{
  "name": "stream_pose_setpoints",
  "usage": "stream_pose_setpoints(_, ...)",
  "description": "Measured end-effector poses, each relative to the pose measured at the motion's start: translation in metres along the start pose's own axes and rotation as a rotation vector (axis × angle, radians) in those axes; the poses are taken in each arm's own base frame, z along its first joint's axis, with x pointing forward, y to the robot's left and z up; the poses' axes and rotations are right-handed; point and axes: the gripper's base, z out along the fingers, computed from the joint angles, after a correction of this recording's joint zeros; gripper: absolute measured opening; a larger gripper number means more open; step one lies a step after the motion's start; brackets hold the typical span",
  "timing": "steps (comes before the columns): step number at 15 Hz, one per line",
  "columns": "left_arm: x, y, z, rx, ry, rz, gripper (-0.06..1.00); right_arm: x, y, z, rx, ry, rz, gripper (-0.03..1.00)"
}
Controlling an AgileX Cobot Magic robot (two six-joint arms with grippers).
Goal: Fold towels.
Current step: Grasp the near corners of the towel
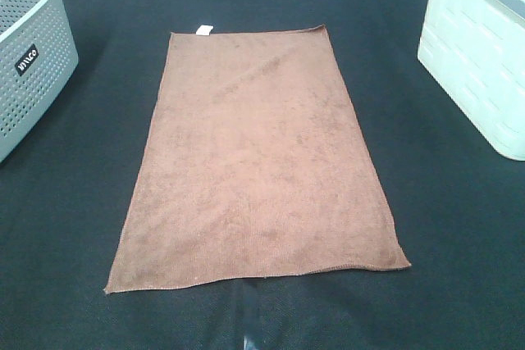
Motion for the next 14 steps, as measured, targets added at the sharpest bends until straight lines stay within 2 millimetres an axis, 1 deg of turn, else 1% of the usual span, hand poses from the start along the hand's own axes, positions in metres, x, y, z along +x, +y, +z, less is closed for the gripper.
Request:
stream_pose_setpoints(5,0.0,0.0,0.0,0.0,-0.001,-0.006,0.76,0.0,0.0,0.0,0.0,0.001,0.0,0.85)
stream_pose_setpoints(6,-0.003,0.0,-0.002,-0.005,-0.024,-0.023,0.76,-0.003,0.0,0.001,0.0,0.007,0.001,0.85)
stream_pose_setpoints(7,-0.011,0.002,-0.003,-0.013,-0.08,-0.057,0.76,-0.016,-0.001,0.001,0.0,0.006,0.002,0.85)
stream_pose_setpoints(8,-0.028,0.005,0.002,-0.016,-0.183,-0.133,0.76,-0.02,-0.001,0.002,0.0,0.011,0.002,0.85)
stream_pose_setpoints(9,-0.034,0.006,0.006,-0.011,-0.208,-0.167,0.76,-0.037,-0.002,0.007,-0.006,0.053,0.007,0.85)
stream_pose_setpoints(10,-0.049,0.009,0.021,0.007,-0.232,-0.237,0.76,-0.05,-0.002,0.014,-0.018,0.099,0.015,0.85)
stream_pose_setpoints(11,-0.059,0.011,0.039,0.036,-0.2,-0.3,0.76,-0.061,-0.001,0.024,-0.039,0.152,0.031,0.85)
stream_pose_setpoints(12,-0.059,0.011,0.039,0.036,-0.2,-0.3,0.76,-0.061,-0.001,0.024,-0.039,0.152,0.031,0.85)
stream_pose_setpoints(14,-0.07,0.011,0.075,0.102,-0.097,-0.451,0.76,-0.078,0.002,0.049,-0.094,0.285,0.076,0.85)
